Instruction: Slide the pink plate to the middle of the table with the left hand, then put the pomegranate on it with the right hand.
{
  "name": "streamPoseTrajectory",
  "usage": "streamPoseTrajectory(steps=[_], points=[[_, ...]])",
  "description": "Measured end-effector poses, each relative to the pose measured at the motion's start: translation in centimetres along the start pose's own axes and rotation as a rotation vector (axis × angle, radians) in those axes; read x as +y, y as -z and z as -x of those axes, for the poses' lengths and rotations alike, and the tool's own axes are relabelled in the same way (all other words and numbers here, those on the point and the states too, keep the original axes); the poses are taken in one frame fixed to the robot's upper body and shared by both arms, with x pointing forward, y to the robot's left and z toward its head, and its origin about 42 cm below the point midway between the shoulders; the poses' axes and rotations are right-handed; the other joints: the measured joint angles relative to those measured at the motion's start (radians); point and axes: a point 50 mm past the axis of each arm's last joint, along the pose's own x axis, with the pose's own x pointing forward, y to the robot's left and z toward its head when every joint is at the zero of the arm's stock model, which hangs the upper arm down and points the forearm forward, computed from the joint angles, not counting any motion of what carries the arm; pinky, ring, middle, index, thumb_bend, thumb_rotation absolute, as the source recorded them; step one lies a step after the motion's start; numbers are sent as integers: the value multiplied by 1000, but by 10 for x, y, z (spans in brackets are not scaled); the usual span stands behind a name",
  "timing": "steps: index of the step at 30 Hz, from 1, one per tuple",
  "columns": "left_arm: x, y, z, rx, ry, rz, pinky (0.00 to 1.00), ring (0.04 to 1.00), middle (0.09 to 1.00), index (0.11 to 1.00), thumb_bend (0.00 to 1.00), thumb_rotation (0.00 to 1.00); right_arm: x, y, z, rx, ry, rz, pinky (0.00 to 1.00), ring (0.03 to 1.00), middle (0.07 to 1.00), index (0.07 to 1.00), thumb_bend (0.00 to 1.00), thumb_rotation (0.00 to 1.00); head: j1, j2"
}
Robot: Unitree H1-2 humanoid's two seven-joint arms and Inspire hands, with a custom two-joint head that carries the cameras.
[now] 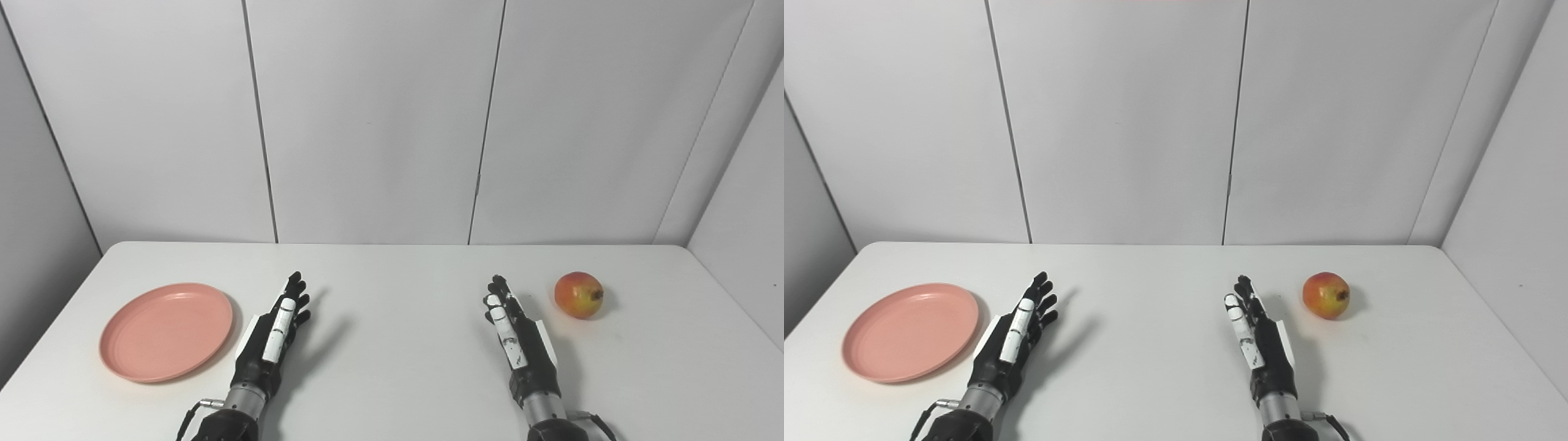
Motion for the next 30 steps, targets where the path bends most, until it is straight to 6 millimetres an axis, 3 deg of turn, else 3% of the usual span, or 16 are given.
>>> streamPoseTrajectory(steps=[30], points=[[0, 0, 0, 0, 1, -1, 940, 975, 998, 1000, 498, 1000, -1, 0, 0, 0, 4, -2, 940, 931, 949, 944, 475, 857, 0, 0]])
